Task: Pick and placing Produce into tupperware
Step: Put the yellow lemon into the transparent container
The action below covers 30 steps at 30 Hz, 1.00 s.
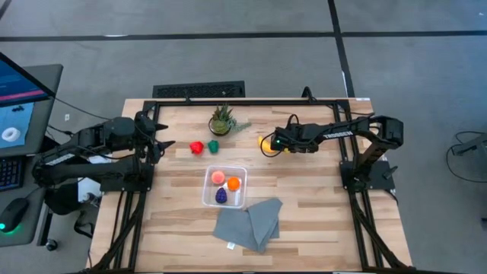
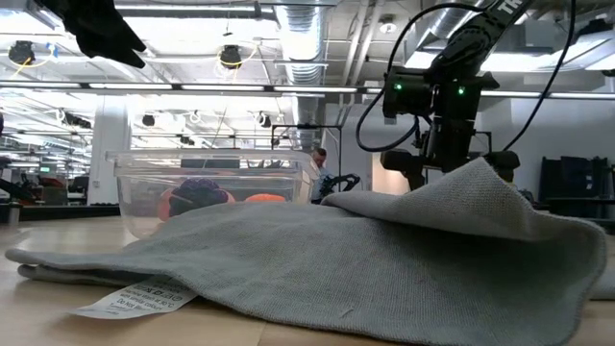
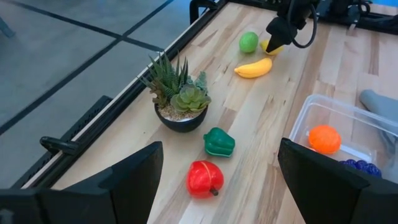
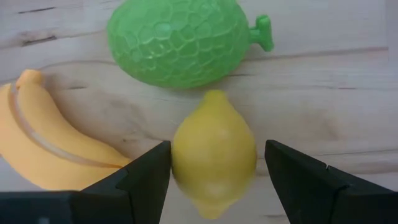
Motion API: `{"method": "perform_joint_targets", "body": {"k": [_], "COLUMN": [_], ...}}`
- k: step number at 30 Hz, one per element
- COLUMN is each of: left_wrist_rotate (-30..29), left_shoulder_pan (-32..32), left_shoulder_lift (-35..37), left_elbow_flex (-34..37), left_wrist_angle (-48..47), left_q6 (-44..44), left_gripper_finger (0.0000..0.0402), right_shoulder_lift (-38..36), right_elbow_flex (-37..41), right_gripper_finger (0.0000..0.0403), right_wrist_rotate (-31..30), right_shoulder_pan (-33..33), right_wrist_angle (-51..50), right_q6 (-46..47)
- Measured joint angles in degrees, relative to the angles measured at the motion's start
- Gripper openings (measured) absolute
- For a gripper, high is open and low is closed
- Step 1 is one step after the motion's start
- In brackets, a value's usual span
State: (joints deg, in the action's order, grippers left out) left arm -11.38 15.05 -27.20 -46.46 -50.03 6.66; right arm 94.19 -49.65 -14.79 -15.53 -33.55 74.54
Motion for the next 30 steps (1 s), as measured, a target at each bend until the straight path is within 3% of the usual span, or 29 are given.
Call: {"method": "perform_joint_targets", "body": {"k": [18, 30], "left_wrist_rotate": [0.0, 0.0], "left_shoulder_pan": [0.0, 0.0], "left_shoulder_lift": [0.0, 0.0], "left_elbow_flex": [0.0, 0.0], "left_wrist_angle": [0.6, 0.6], "left_q6": [0.4, 1.1], "left_gripper_finger": [0.0306, 0.0306], "right_shoulder_lift": [0.0, -0.1], "right_elbow_flex": [0.0, 0.0], "right_gripper_finger": [0.0231, 0.0228], "right_wrist_rotate": [0.0, 1.3], "right_shoulder_pan": [-0.9, -0.6], "right_wrist_angle": [2.0, 1.8], "right_q6": [-3.2, -3.2]}}
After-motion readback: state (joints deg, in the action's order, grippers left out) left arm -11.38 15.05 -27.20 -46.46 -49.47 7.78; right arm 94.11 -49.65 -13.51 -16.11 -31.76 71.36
